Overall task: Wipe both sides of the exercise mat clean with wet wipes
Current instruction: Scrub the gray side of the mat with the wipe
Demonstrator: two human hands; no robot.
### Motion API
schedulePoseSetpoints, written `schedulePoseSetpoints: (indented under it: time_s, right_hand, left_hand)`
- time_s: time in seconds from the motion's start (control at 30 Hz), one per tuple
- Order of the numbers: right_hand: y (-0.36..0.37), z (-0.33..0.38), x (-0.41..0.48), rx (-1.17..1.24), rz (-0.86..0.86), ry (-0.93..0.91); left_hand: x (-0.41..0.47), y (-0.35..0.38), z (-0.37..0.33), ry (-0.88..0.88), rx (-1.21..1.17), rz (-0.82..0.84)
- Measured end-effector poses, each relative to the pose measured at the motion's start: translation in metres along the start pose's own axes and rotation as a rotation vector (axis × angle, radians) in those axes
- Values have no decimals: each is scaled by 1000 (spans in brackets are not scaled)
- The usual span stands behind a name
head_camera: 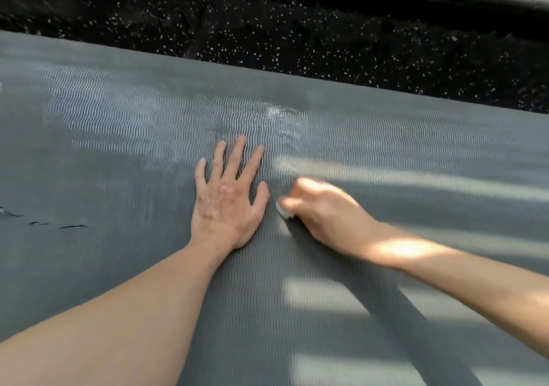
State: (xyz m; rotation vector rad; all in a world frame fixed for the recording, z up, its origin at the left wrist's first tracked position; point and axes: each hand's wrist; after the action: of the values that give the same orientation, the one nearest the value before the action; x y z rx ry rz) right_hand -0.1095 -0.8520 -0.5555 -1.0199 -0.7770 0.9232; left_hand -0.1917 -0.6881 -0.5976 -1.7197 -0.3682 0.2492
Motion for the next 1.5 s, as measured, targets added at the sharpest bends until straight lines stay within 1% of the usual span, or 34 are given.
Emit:
schedulePoseSetpoints:
  time_s: [0.03, 0.1, 0.13, 0.17, 0.2, 0.27, 0.3, 0.4, 0.47, 0.5, 0.57, 0.63, 0.67, 0.7, 0.77, 0.8, 0.83, 0.9, 0.93, 0.97, 1.07, 1.1, 1.13, 1.23, 1.3, 1.37, 1.43, 1.5]
  right_hand:
    - [-3, -12, 18, 6, -35, 103]
    - [-5, -37, 53, 17, -175, 335]
    - [2, -41, 63, -2, -209, 351]
    - [7, -36, 66, -2, -201, 382]
    - [9, -32, 64, -14, -179, 359]
    - [8, -29, 53, 44, -99, 242]
    - [5, -34, 57, 41, -64, 236]
    - [-5, -66, 90, -19, -147, 313]
    - [1, -69, 94, -74, -152, 385]
    - [3, -61, 88, -70, -150, 362]
    - [5, -49, 69, 24, -108, 283]
    - [-5, -59, 77, 53, -63, 254]
    - [-10, -71, 91, 37, -57, 297]
    - [-15, -84, 105, 37, -81, 381]
    - [-18, -101, 126, 11, -192, 531]
    - [-15, -100, 129, -38, -211, 555]
    - [-10, -95, 128, -73, -186, 538]
    - [-5, -86, 118, -71, -100, 404]
    - [-7, -87, 116, -38, -112, 386]
    - [-13, -91, 118, -54, -121, 391]
    - [-25, -112, 130, -106, -247, 529]
    - [-26, -111, 131, -129, -261, 561]
    - [-25, -109, 129, -138, -239, 560]
    - [-22, -98, 112, -113, -127, 426]
    - [-31, -108, 113, -141, -150, 439]
    - [-35, -116, 119, -167, -209, 515]
    - [-30, -108, 115, -147, -202, 568]
    - [-22, -99, 100, -98, -143, 487]
  left_hand:
    - [-1, 0, 0, 0, -2, 1]
    - [-1, 0, 0, -1, 0, -6]
    - [0, 0, 1, -6, -2, -8]
    - [-1, 1, 1, -8, -5, -6]
    - [-1, 1, 1, -8, -4, -2]
    - [1, 1, 0, -2, 8, 4]
    - [2, 2, 0, -1, 14, 7]
    - [0, 2, 1, -1, 20, 9]
    - [0, 3, 2, -5, 26, 5]
    - [1, 3, 2, -6, 27, 6]
    - [2, 2, 1, -3, 25, 17]
    - [3, 1, 0, -2, 26, 18]
    - [3, 1, 1, -2, 22, 17]
    - [2, 1, 2, -3, 19, 16]
    - [2, 1, 1, -5, 18, 8]
    - [2, 1, 1, -6, 19, 6]
    - [2, 1, 1, -5, 19, 8]
    - [2, 1, 0, -1, 16, 6]
    - [2, 1, 0, 0, 20, 3]
    - [2, 1, 0, -1, 25, 3]
    - [2, 2, 2, -3, 30, 7]
    - [2, 2, 2, -3, 32, 5]
    - [2, 2, 1, -1, 31, 5]
    - [3, 2, 1, 1, 33, 6]
    - [3, 2, 1, 1, 31, 5]
    - [2, 1, 2, 1, 23, 8]
    - [2, 0, 2, -1, 17, 0]
    - [3, 0, 2, -1, 17, 6]
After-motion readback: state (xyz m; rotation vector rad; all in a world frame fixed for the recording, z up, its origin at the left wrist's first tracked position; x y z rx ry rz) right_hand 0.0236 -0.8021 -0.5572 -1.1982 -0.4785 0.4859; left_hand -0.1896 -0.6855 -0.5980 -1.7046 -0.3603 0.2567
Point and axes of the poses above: each hand's wrist, its own x-axis towards the middle knuckle, its own y-axis out of the palm, z = x × y, and after that the axes turned 8 degrees about -z, right-handed
